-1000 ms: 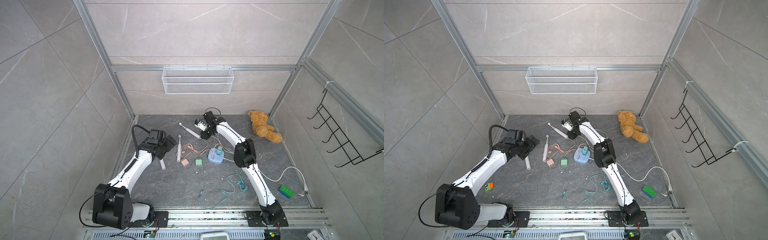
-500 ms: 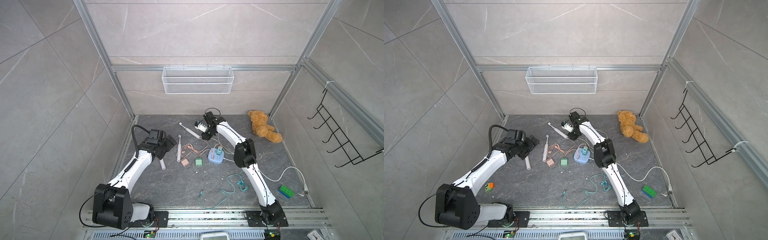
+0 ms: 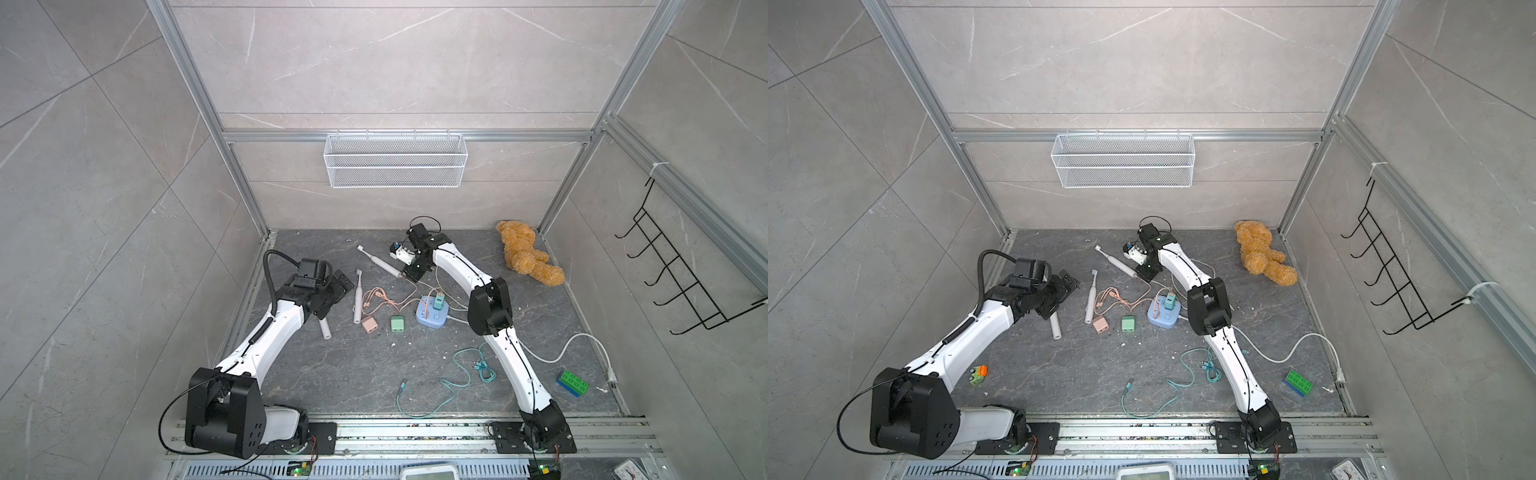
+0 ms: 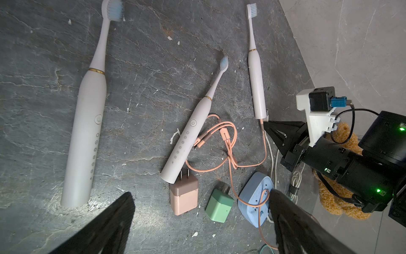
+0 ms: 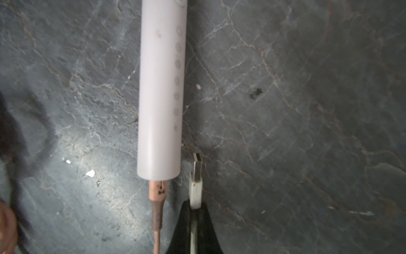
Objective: Charge the electric toothbrush
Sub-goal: Pick up the charging cable from the center of the board.
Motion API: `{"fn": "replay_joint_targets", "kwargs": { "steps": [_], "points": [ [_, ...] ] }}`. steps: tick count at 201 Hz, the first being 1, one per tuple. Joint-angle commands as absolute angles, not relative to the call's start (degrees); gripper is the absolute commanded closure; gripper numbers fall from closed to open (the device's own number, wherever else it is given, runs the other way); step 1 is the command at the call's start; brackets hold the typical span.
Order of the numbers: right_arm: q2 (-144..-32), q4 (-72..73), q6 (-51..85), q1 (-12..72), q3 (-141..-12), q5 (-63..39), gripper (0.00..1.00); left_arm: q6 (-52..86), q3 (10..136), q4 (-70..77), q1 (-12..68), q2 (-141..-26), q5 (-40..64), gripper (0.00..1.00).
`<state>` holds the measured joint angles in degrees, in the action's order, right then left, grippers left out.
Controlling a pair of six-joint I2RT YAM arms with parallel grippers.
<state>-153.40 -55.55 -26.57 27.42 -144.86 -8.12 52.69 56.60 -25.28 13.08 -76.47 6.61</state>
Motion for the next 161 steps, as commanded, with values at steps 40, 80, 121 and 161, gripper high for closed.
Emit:
{"fn": "replay_joint_targets", "kwargs": {
  "steps": [40, 80, 121, 161],
  "points": [
    [-138.6, -55.6, -20.5, 27.6, -142.0, -8.3, 1.0, 54.4, 56.4, -23.7, 11.7, -73.5, 9.9, 0.02],
    [-123.0, -45.5, -15.7, 27.7, -123.9, -15.9, 1.0, 54.5, 57.2, -27.4, 10.5, -72.9, 9.8, 0.02],
    [-100.8, -18.8, -4.0, 27.9, -90.6, -31.1, 1.0, 54.3, 57.0, -29.8, 9.5, -73.4, 9.6, 0.03],
    [-88.9, -8.2, 3.2, 29.5, -73.6, -37.8, 1.0, 52.8, 57.8, -32.4, 9.4, -77.9, 12.7, 0.04]
  ]
}}
